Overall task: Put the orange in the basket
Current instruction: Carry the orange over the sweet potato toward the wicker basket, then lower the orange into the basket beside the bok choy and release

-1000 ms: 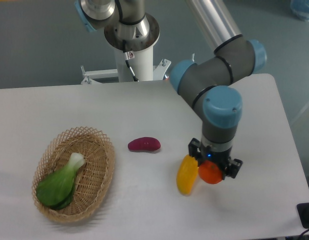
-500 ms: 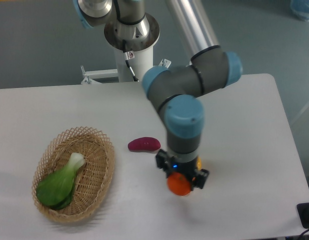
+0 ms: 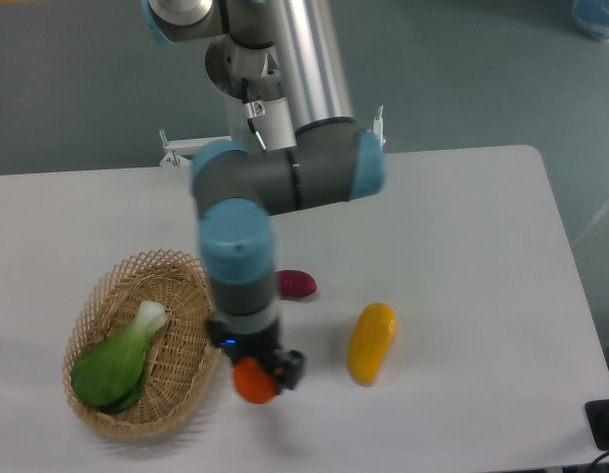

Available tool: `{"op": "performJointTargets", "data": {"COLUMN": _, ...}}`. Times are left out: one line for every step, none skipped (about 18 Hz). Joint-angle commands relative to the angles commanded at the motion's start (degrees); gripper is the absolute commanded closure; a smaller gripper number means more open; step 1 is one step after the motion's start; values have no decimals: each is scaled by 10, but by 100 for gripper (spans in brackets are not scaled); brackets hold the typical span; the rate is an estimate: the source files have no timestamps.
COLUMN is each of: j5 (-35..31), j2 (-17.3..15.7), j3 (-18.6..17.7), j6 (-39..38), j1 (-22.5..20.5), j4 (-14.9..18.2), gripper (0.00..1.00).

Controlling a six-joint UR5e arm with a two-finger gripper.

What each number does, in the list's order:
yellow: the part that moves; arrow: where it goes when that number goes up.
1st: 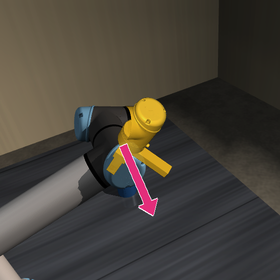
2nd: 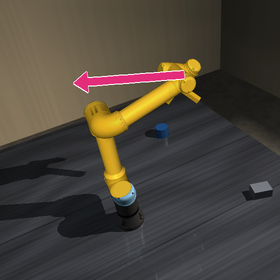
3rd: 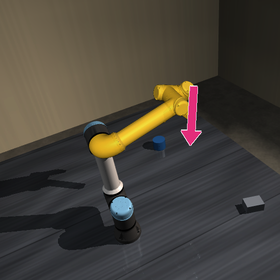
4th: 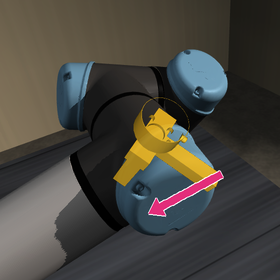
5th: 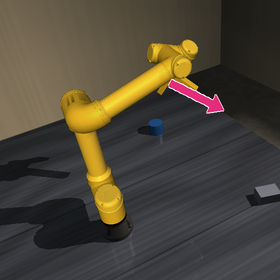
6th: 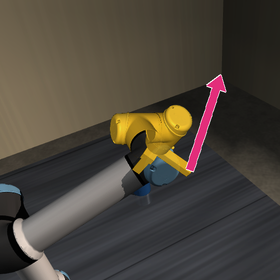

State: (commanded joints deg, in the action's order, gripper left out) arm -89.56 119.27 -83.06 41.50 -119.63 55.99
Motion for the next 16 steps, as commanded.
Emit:
{"op": "performJointTargets", "data": {"j5": 3, "j2": 2, "j3": 0, "j6": -11, "j1": 11, "j4": 0, "gripper": 28}}
{"op": "performJointTargets", "data": {"j5": 4, "j2": 4, "j3": 1, "j6": -14, "j1": 18, "j4": -1, "gripper": 28}}
{"op": "performJointTargets", "data": {"j5": 5, "j2": 5, "j3": 1, "j6": -14, "j1": 25, "j4": -1, "gripper": 28}}
{"op": "performJointTargets", "data": {"j5": 7, "j2": 6, "j3": 1, "j6": -14, "j1": 32, "j4": 0, "gripper": 28}}
{"op": "performJointTargets", "data": {"j5": 7, "j2": 6, "j3": -1, "j6": -14, "j1": 40, "j4": 1, "gripper": 28}}
{"op": "performJointTargets", "data": {"j5": 8, "j2": 7, "j3": -2, "j6": -13, "j1": 48, "j4": 6, "gripper": 28}}
{"op": "performJointTargets", "data": {"j5": 19, "j2": 8, "j3": -6, "j6": -13, "j1": 53, "j4": 7, "gripper": 28}}
{"op": "performJointTargets", "data": {"j5": 39, "j2": 11, "j3": -7, "j6": -14, "j1": 54, "j4": 8, "gripper": 28}}
{"op": "performJointTargets", "data": {"j5": 59, "j2": 13, "j3": -6, "j6": -15, "j1": 56, "j4": 8, "gripper": 28}}
{"op": "performJointTargets", "data": {"j5": 64, "j2": 13, "j3": -6, "j6": -16, "j1": 57, "j4": 8, "gripper": 28}}
{"op": "performJointTargets", "data": {"j5": 67, "j2": 15, "j3": -7, "j6": -16, "j1": 59, "j4": 9, "gripper": 28}}
{"op": "performJointTargets", "data": {"j5": 67, "j2": 16, "j3": -11, "j6": -16, "j1": 62, "j4": 8, "gripper": 28}}
{"op": "performJointTargets", "data": {"j5": 67, "j2": 17, "j3": -14, "j6": -16, "j1": 63, "j4": 8, "gripper": 28}}
{"op": "performJointTargets", "data": {"j5": 67, "j2": 18, "j3": -18, "j6": -16, "j1": 65, "j4": 8, "gripper": 25}}
{"op": "performJointTargets", "data": {"j5": 68, "j2": 18, "j3": -25, "j6": -16, "j1": 68, "j4": 8, "gripper": 21}}
{"op": "performJointTargets", "data": {"j5": 67, "j2": 18, "j3": -32, "j6": -16, "j1": 69, "j4": 8, "gripper": 15}}
